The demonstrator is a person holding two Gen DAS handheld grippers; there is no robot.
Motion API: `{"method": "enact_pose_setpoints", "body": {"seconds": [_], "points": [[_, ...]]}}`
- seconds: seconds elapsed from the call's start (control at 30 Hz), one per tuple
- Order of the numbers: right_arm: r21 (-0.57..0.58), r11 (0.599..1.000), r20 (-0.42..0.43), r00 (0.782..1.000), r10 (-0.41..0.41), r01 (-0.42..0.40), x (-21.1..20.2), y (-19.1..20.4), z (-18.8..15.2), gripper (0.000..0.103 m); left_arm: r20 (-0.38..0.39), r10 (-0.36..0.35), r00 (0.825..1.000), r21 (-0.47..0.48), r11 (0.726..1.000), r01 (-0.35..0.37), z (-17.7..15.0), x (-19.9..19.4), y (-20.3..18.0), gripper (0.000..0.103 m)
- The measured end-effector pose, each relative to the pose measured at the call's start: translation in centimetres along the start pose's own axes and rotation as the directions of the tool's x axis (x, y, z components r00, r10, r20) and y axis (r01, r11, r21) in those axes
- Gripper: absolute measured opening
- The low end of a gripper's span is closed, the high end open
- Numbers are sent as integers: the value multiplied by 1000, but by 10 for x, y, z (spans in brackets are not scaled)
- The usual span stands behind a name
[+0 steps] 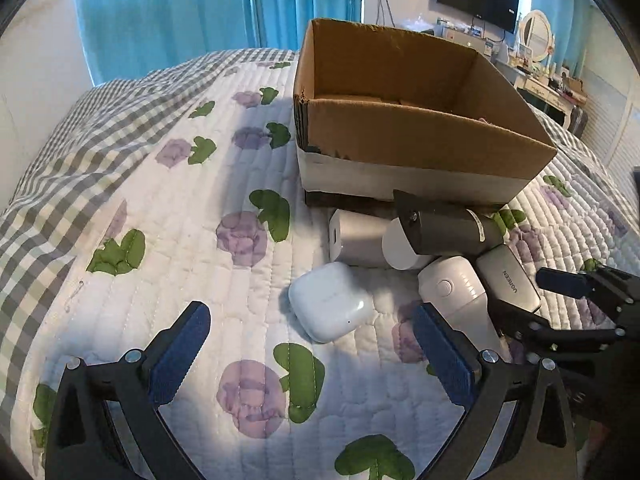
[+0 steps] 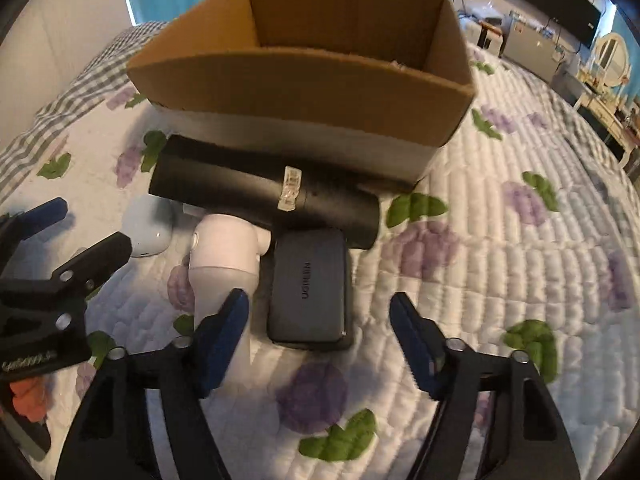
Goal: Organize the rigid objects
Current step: 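Grasp the black UGREEN power bank with the right gripper, then grasp the white cylindrical device with the left gripper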
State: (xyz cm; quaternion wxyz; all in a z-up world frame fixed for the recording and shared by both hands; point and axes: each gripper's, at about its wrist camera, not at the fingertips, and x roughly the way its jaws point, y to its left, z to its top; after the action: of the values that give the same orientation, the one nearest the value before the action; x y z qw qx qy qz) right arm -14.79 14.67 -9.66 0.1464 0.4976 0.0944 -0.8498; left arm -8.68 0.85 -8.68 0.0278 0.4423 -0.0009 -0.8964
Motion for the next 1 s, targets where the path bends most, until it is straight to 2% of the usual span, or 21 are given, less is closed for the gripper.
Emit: {"method": "enact_pose_setpoints", "body": {"seconds": [0.03,0.1,0.17,0.3,0.53,0.67,0.77,0.87,1.0], "points": [[-4,1000,-6,1000,-12,12,4,1,1,64,-2,0,1000,1,1000,0,0,0,0,103],[-14,999,-17,999,-34,33,11,3,1,51,-4,6,1000,3,1000,-6,-1,0,-1,103],[-19,1000,-21,1000,-16,16,14,4,0,45,-7,11,1000,2,1000,-11,1,1,-2,103],[-26,1000,6,1000,-15,16,7,4,-3,43,-31,16,999,5,1000,-16,5,-1,-7,103],[70,997,77,997,-16,10,-27,-24,-19,41,-66,5,998,44,999,-2,13,-6,-38,103],[49,997,133,989,-68,62,-48,-24,-23,41,-84,10,996,49,999,-6,14,-4,-54,102],[65,996,144,988,-65,56,-51,-31,-22,41,-108,19,994,53,999,-14,14,1,-60,102],[69,995,161,984,-78,68,-58,-39,-24,41,-116,27,993,75,997,-18,12,7,-68,100],[85,993,177,980,-96,81,-69,-45,-26,41,-151,6,989,81,997,6,10,18,-77,89]]}}
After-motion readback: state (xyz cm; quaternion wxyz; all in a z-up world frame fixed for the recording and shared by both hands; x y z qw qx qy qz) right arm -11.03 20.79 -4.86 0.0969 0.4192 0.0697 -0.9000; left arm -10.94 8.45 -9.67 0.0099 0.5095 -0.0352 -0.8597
